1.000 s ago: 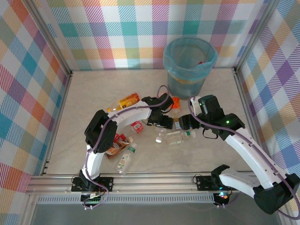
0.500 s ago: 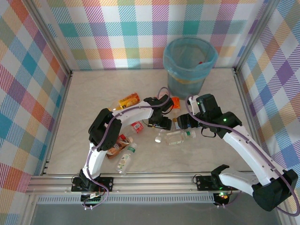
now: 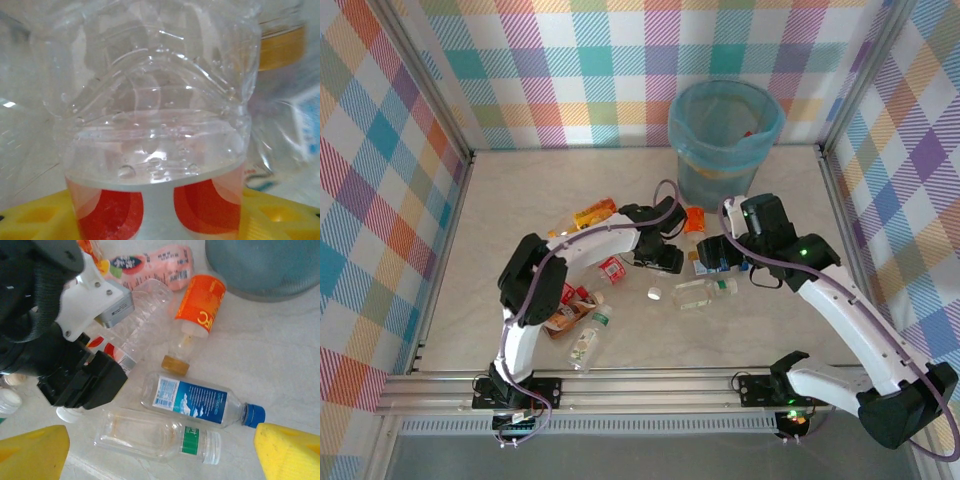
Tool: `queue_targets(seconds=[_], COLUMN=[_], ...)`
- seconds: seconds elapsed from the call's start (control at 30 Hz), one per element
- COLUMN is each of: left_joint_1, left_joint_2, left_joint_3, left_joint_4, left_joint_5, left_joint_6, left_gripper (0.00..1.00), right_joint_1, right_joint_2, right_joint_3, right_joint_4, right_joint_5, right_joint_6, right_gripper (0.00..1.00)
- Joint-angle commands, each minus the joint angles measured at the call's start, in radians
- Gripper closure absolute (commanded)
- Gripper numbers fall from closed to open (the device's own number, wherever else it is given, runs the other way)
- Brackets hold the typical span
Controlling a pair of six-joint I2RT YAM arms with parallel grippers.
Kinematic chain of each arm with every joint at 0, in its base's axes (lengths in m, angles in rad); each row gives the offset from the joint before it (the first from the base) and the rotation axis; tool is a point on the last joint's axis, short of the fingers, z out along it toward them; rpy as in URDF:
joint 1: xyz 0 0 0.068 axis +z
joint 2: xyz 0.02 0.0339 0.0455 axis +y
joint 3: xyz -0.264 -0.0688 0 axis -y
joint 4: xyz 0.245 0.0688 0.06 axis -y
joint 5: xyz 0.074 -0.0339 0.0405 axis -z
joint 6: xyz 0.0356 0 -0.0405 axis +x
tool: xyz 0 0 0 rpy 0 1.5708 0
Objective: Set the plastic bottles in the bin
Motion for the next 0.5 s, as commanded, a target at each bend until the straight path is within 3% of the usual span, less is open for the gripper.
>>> queue_targets(seconds=[0.0, 0.2, 0.47], left_joint_1=[0.006, 0.006, 0.006], left_joint_2=[-0.149, -0.347, -0.647], left_joint_3=[-0.029, -0.111, -0.303], left_joint_4=[0.031, 0.118, 0.33], left_joint_5=[-0.021, -0.032, 0.004], left_joint_6=[0.043, 0.121, 0.308], left_gripper=[0.36, 0.35, 0.35], right_joint_1=[-0.003, -0.004, -0.003], right_joint_2=[-0.002, -0.006, 0.008], right_joint_3=[0.071, 0.151, 0.231], right_joint_4=[0.0, 0.059, 0.273], right_joint_5=[-0.017, -0.107, -0.361], right_joint_6=[0.013, 0.021, 0.091], right_gripper=[0.06, 0.06, 0.02])
